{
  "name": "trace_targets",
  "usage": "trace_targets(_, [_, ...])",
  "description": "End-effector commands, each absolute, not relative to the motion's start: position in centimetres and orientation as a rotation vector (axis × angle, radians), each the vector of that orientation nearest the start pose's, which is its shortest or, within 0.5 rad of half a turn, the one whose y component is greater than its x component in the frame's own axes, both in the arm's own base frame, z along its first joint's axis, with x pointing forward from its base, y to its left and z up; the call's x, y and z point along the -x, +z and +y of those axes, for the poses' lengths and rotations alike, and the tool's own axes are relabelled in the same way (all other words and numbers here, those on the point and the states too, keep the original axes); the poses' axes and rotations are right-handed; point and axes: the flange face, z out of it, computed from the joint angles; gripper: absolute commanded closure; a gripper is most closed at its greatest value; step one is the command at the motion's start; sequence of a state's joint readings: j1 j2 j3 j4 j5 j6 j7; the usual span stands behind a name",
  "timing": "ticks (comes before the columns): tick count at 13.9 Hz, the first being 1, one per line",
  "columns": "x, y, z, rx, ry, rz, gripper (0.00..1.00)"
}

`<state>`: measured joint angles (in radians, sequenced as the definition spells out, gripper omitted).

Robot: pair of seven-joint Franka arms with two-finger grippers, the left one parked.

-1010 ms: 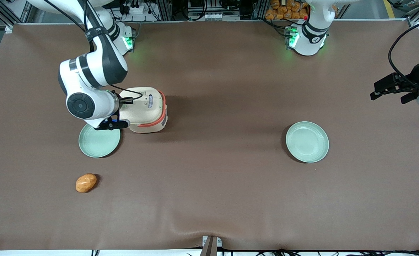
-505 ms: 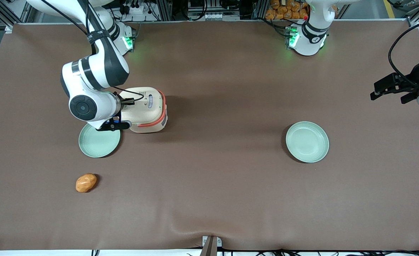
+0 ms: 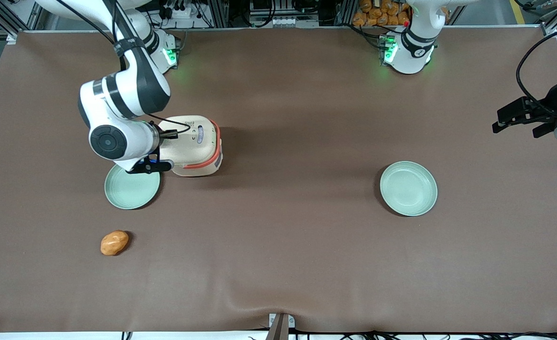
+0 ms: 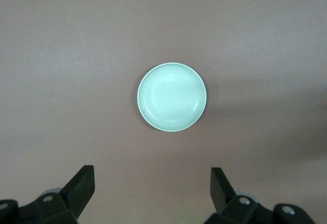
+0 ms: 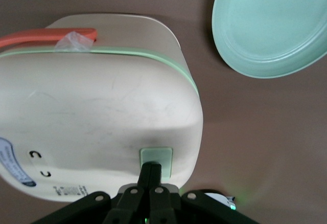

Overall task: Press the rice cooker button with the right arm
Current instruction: 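Lift the right gripper away as the rice cooker lid pops open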

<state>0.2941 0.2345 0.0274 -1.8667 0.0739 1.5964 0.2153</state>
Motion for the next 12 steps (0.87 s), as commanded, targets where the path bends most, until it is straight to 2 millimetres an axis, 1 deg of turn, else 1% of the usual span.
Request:
trace_targets(1, [-52.6,41.9,18.6,3.086,0.769,-0.147,1.00])
trace_targets(2, [-53.0,43.8,18.8,3.088,0.731,-0.158,0.98])
trace_targets(4, [-54.1,48.1,19.1,3.093,0.582,-0.167,0.73])
trace_targets(5, [-54.7,50.2,18.9,3.092,0.513,-0.160,0.64])
trace_targets(6, [-55.1,52.4,18.7,3.090,0.440,-0.160,0.49])
trace_targets(7, [-55.4,54.0,18.4,3.092,0.389,-0.153,0.40])
trace_targets(8, [-55.6,55.4,17.9,3.092,0.341,-0.141,0.27])
trace_targets(9, [-55.9,56.4,17.2,3.093,0.309,-0.125,0.07])
trace_targets(10, [-56.1,57.2,16.5,3.093,0.283,-0.109,0.00])
trace_targets(11, [-56.3,57.7,15.9,3.091,0.266,-0.091,0.00])
trace_targets(12, [-56.2,58.7,15.3,3.089,0.237,-0.078,0.00])
